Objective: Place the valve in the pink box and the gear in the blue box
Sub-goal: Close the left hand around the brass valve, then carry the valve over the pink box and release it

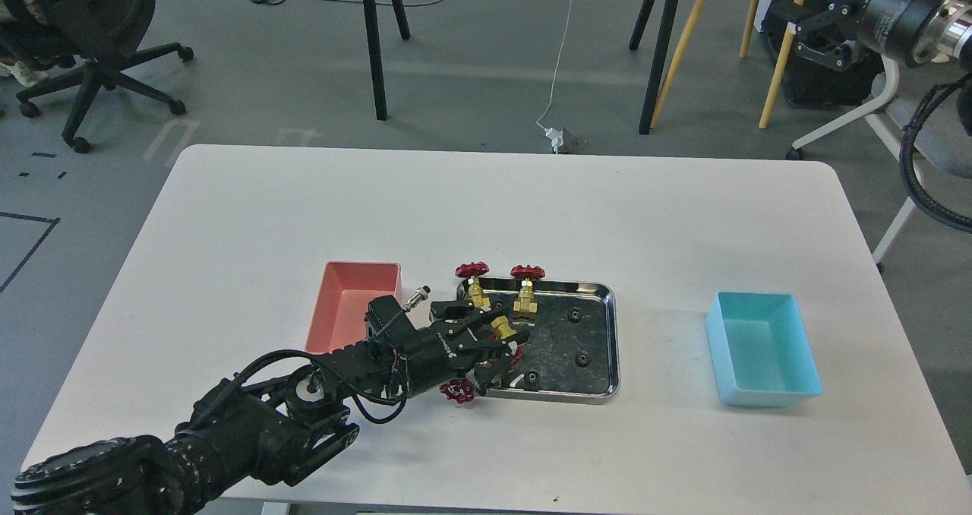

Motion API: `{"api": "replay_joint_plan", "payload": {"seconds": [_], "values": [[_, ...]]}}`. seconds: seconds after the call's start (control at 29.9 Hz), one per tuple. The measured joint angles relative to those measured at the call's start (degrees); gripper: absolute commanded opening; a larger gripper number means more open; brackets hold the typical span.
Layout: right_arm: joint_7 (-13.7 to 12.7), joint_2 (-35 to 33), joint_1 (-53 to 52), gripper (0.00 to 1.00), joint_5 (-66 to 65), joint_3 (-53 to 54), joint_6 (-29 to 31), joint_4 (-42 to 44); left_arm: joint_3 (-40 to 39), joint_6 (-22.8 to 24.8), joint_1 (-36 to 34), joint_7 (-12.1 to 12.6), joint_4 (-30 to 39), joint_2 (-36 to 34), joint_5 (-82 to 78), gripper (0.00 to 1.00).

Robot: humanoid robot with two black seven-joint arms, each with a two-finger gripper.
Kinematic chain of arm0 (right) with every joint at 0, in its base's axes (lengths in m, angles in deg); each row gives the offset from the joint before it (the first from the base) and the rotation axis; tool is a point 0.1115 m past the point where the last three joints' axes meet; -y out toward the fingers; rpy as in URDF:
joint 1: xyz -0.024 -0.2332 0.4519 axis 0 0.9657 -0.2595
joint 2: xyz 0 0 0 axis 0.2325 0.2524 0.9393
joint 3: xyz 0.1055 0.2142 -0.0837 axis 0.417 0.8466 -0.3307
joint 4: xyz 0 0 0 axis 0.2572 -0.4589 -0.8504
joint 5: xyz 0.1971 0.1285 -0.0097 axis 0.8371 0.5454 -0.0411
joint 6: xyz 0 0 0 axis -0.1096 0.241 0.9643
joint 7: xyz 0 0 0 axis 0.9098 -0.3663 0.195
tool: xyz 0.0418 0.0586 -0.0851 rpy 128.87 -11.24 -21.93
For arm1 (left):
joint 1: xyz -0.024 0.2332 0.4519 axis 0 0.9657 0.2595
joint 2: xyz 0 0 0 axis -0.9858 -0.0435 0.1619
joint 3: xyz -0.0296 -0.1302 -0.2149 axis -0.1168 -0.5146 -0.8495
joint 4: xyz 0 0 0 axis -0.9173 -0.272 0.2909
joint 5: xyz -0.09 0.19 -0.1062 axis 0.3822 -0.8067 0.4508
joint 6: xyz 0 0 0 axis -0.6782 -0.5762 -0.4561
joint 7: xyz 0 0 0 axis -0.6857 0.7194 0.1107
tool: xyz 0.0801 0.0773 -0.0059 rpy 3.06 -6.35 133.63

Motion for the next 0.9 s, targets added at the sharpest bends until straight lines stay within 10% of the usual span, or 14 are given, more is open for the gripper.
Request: {"api": "replay_joint_plan", "payload": {"seconds": [0.43, 0.9], "values": [[0.0, 0.1, 0.3, 1.00, -0.8, -0.1, 0.0, 0.5, -2.2, 0.0, -0.6, 0.0, 11.5, -1.9, 13.2, 0.14], [0.1, 0.2, 0.0, 1.00, -1.0, 0.0, 0.0, 0.5, -6.5, 0.0, 6.5, 1.2, 29.6, -31.6, 15.0, 0.14]]}}
